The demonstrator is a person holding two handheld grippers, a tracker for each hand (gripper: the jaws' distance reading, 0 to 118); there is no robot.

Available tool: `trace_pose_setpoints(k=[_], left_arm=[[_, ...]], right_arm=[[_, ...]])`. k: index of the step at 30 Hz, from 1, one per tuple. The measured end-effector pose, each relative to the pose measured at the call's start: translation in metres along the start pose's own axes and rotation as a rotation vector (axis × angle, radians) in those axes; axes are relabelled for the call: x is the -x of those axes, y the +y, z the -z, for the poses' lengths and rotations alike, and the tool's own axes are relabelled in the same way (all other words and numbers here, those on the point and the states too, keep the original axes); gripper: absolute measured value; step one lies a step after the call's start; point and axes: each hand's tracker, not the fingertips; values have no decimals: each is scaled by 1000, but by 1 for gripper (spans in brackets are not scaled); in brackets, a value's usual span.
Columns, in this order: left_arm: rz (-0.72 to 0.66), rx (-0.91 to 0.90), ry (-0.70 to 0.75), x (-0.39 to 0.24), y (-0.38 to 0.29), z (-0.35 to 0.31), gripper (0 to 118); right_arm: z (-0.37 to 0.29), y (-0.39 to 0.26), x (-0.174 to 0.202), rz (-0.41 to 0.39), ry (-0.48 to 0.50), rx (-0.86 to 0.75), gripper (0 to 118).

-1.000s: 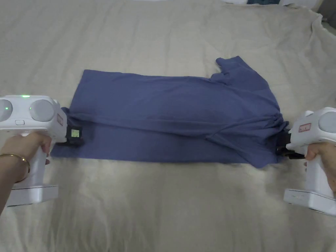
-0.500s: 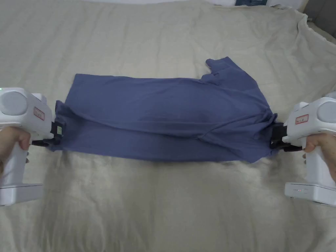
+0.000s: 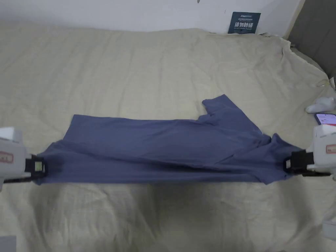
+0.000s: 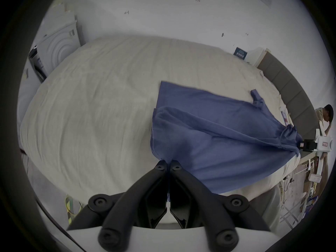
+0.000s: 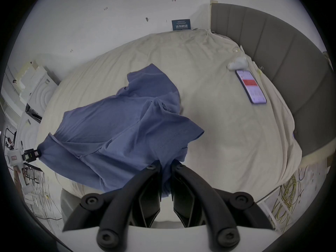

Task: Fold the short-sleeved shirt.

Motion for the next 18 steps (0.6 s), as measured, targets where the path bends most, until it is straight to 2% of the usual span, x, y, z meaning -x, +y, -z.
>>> trace_pose_setpoints(k=[3, 7, 10, 11, 13, 14, 15, 16, 17, 18], left_arm=[[-22, 54, 25, 6, -45, 22, 0], [-25, 104, 68, 4, -84, 50, 0], [-51, 65, 86, 2, -93, 59, 0], [-59, 66, 90, 0, -90, 55, 4], [-28, 66, 113, -2, -86, 52, 23], [-4, 65, 131, -3, -84, 49, 41], [15, 70, 182, -1, -79, 43, 77], [29, 72, 212, 1, -75, 40, 100], [22, 53, 237, 4, -71, 34, 115], [3, 7, 223, 6, -63, 23, 118]], right_arm=[[22, -36, -5, 2, -46, 34, 8], [55, -77, 9, -68, -177, 100, 8], [71, -91, 12, -19, -177, 119, 8], [72, -92, 12, -12, -182, 113, 8], [69, -90, 13, 4, -183, 100, 10], [64, -88, 14, 5, -178, 97, 17], [59, -86, 14, 1, -178, 96, 41], [54, -83, 13, -8, -189, 89, 70], [47, -78, 12, -18, -204, 84, 96], [36, -73, 12, -26, -223, 70, 110]])
